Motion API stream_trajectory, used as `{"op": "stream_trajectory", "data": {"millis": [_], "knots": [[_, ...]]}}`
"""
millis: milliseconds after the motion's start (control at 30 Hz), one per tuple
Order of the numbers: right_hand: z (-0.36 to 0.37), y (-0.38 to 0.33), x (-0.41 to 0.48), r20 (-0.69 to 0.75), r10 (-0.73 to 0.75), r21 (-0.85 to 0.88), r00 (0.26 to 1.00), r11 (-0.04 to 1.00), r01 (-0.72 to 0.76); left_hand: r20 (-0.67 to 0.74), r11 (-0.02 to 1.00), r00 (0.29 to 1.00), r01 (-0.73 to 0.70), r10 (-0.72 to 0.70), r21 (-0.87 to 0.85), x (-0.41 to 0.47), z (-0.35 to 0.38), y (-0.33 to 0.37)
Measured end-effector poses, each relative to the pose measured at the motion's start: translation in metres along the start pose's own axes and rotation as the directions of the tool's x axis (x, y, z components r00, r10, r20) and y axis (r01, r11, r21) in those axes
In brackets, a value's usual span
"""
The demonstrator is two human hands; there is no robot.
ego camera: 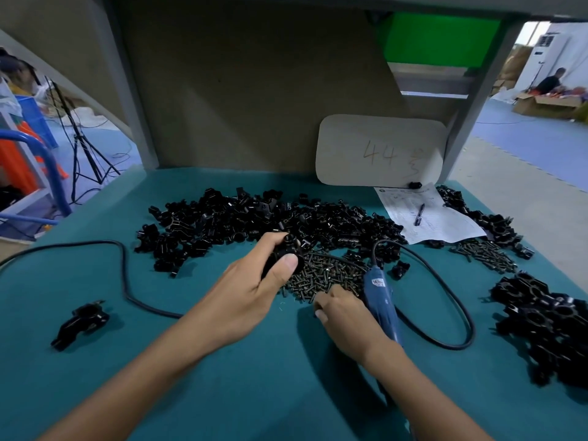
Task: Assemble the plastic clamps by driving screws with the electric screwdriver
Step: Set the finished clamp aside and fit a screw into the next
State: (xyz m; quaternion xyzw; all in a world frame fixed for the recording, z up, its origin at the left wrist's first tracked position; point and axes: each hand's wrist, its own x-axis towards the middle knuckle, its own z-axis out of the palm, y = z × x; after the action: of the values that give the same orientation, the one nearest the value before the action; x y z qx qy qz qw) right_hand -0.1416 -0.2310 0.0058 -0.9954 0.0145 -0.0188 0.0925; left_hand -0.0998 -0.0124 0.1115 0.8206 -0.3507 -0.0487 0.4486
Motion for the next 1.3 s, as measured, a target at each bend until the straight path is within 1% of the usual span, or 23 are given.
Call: {"op": "stream_trajectory", "data": {"millis": [67, 133, 167, 200, 233, 267, 300, 333, 367, 400, 433, 467, 500, 633, 800, 900, 933, 1067, 1200, 1233, 1300], "knots": [[0.004, -0.001, 0.0, 0.003, -0.059, -0.095, 0.998, 0.994, 0.059, -0.004, 1.0, 1.0, 0.009, -0.009, 0.017, -0.001, 0.0, -0.001], [0.0, -0.005, 0.0, -0.043, -0.08, -0.116, 0.996, 0.99, 0.075, -0.018, 0.999, 1.0, -0.003, 0.004, 0.046, -0.002, 0.0, -0.001], [-0.007, -0.007, -0.001, -0.078, -0.064, -0.07, 0.995, 0.996, 0.059, -0.028, 0.997, 0.999, -0.015, 0.017, 0.071, -0.003, 0.001, 0.0], [-0.017, -0.01, -0.001, -0.118, -0.024, 0.045, 0.993, 0.999, 0.03, -0.035, 0.995, 0.999, -0.026, 0.03, 0.1, -0.004, 0.001, 0.001], [-0.029, -0.012, -0.003, -0.144, 0.038, 0.236, 0.989, 0.972, -0.003, -0.038, 0.991, 0.998, -0.036, 0.041, 0.127, -0.004, 0.001, 0.002], [-0.042, -0.015, -0.006, -0.148, 0.096, 0.466, 0.984, 0.884, -0.016, -0.037, 0.988, 0.998, -0.041, 0.047, 0.148, -0.005, 0.002, 0.003], [-0.055, -0.019, -0.01, -0.174, 0.133, 0.676, 0.976, 0.736, 0.021, -0.035, 0.986, 0.998, -0.045, 0.051, 0.16, -0.006, 0.002, 0.004], [-0.068, -0.022, -0.017, -0.213, 0.166, 0.82, 0.963, 0.566, 0.084, -0.034, 0.985, 0.998, -0.048, 0.055, 0.167, -0.007, 0.002, 0.004], [-0.081, -0.026, -0.023, -0.236, 0.183, 0.903, 0.955, 0.404, 0.146, -0.035, 0.984, 0.998, -0.054, 0.061, 0.172, -0.006, 0.002, 0.005], [-0.091, -0.029, -0.03, -0.246, 0.175, 0.945, 0.953, 0.263, 0.196, -0.037, 0.982, 0.997, -0.06, 0.068, 0.176, -0.006, 0.003, 0.006], [-0.099, -0.032, -0.036, -0.252, 0.147, 0.961, 0.957, 0.157, 0.229, -0.04, 0.982, 0.997, -0.064, 0.073, 0.18, -0.006, 0.003, 0.007], [-0.106, -0.035, -0.042, -0.264, 0.108, 0.962, 0.959, 0.1, 0.253, -0.041, 0.981, 0.996, -0.066, 0.074, 0.182, -0.005, 0.004, 0.009], [-0.111, -0.038, -0.046, -0.271, 0.076, 0.961, 0.959, 0.077, 0.266, -0.04, 0.981, 0.996, -0.066, 0.074, 0.183, -0.005, 0.004, 0.011], [-0.119, -0.045, -0.051, -0.254, 0.028, 0.96, 0.967, 0.129, 0.249, -0.014, 0.977, 0.994, -0.103, 0.107, 0.187, -0.005, 0.006, 0.018], [-0.124, -0.043, -0.05, -0.195, -0.024, 0.972, 0.981, 0.129, 0.196, 0.015, 0.972, 0.992, -0.123, 0.123, 0.2, -0.009, 0.004, 0.022], [-0.124, -0.042, -0.048, -0.196, 0.001, 0.972, 0.981, 0.13, 0.194, 0.018, 0.968, 0.992, -0.126, 0.125, 0.217, -0.01, 0.002, 0.023], [-0.124, -0.042, -0.047, -0.191, 0.009, 0.971, 0.982, 0.145, 0.188, 0.016, 0.965, 0.992, -0.125, 0.125, 0.231, -0.01, 0.002, 0.023], [-0.126, -0.044, -0.047, -0.208, -0.03, 0.931, 0.978, 0.301, 0.207, 0.03, 0.933, 0.992, -0.126, 0.123, 0.337, -0.009, 0.0, 0.024], [-0.126, -0.049, -0.046, -0.198, -0.05, 0.823, 0.979, 0.535, 0.194, 0.04, 0.878, 0.989, -0.146, 0.143, 0.456, -0.009, 0.001, 0.027], [-0.125, -0.051, -0.046, -0.205, -0.053, 0.791, 0.977, 0.58, 0.197, 0.037, 0.869, 0.988, -0.152, 0.153, 0.472, -0.009, 0.001, 0.028], [-0.124, -0.051, -0.047, -0.228, -0.063, 0.753, 0.972, 0.621, 0.217, 0.034, 0.869, 0.987, -0.157, 0.16, 0.47, -0.009, 0.001, 0.027]]}}
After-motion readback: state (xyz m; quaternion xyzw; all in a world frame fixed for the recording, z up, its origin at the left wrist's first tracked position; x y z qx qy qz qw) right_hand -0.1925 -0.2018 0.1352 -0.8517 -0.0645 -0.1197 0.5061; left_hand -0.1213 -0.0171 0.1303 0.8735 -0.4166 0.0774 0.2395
